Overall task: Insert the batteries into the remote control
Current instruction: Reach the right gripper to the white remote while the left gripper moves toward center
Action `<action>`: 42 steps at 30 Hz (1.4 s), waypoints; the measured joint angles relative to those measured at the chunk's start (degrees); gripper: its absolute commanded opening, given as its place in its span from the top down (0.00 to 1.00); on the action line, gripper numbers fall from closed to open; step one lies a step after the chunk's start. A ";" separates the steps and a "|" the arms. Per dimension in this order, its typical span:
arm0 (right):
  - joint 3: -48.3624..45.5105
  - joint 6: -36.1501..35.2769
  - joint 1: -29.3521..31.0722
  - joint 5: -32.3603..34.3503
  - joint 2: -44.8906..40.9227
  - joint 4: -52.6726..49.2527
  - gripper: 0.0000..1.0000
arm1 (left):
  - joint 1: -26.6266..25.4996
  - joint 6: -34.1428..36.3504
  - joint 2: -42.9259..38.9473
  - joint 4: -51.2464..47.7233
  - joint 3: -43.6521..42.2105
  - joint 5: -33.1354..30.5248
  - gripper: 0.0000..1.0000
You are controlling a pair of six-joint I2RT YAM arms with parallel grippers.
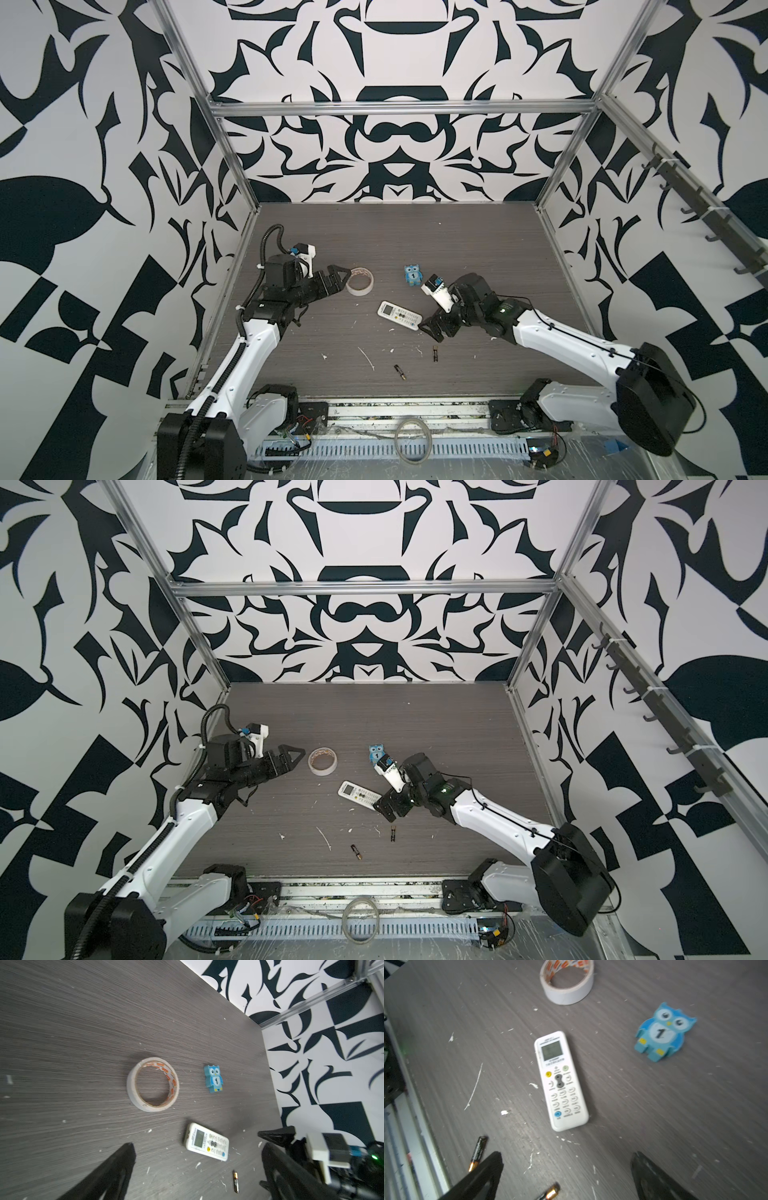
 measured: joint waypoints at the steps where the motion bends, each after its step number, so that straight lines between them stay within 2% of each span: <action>1: 0.37 -0.31 0.20 -0.52 1.36 0.04 0.00 | -0.37 -0.44 0.17 0.55 -0.02 1.18 0.01; 7: 3.26 -1.36 1.09 -1.05 8.31 0.04 0.01 | -1.55 -2.89 0.52 3.58 -0.85 5.66 0.01; 20: 9.44 -5.27 5.46 3.67 16.98 -0.94 0.02 | -1.55 -4.00 1.49 4.81 -1.66 6.29 0.01; 30: 12.35 -7.50 6.47 8.98 20.52 -2.21 0.05 | -1.55 -4.68 1.51 6.21 -1.75 7.08 0.01; 42: 13.05 -8.28 7.17 9.75 23.98 -2.21 0.12 | -1.55 -5.64 1.33 8.72 -3.50 8.00 0.01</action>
